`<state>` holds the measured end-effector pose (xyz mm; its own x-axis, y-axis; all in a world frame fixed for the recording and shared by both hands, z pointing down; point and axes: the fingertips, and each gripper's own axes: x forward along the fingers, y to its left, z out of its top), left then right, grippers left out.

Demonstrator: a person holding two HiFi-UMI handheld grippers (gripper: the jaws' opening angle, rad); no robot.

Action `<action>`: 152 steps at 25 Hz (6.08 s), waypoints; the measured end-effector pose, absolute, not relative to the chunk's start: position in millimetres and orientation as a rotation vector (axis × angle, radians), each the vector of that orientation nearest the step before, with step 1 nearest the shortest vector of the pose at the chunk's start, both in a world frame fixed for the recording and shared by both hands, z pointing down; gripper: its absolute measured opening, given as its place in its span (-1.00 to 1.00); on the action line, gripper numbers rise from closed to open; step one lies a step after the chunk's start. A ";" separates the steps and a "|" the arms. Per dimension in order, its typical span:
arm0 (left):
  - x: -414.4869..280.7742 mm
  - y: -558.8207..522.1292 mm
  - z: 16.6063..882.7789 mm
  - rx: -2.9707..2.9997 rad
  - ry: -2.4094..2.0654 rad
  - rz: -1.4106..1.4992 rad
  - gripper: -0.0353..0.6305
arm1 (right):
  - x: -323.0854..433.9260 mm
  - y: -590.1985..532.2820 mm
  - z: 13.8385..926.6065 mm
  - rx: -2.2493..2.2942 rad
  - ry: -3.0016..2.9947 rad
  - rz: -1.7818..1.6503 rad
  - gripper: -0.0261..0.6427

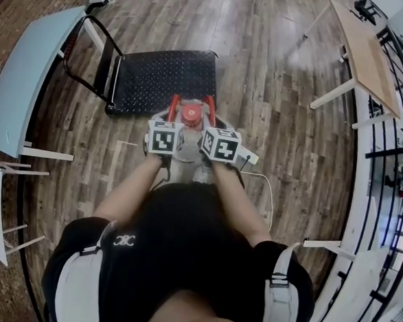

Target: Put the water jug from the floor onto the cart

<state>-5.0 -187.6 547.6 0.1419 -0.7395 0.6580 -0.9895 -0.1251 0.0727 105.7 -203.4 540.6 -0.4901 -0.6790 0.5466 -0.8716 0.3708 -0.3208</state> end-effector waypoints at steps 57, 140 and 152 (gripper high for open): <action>-41.6 -500.2 716.7 1.762 -1.425 0.726 -0.76 | 75.1 -526.9 702.2 1.297 -1.962 0.852 -0.73; -81.3 -545.5 609.5 1.762 -1.774 0.682 -0.89 | 64.0 -579.3 611.3 1.340 -2.235 0.616 -0.88; -68.3 -559.1 530.8 1.906 -1.802 0.583 -0.89 | 70.8 -592.4 536.4 1.462 -2.343 0.708 -0.89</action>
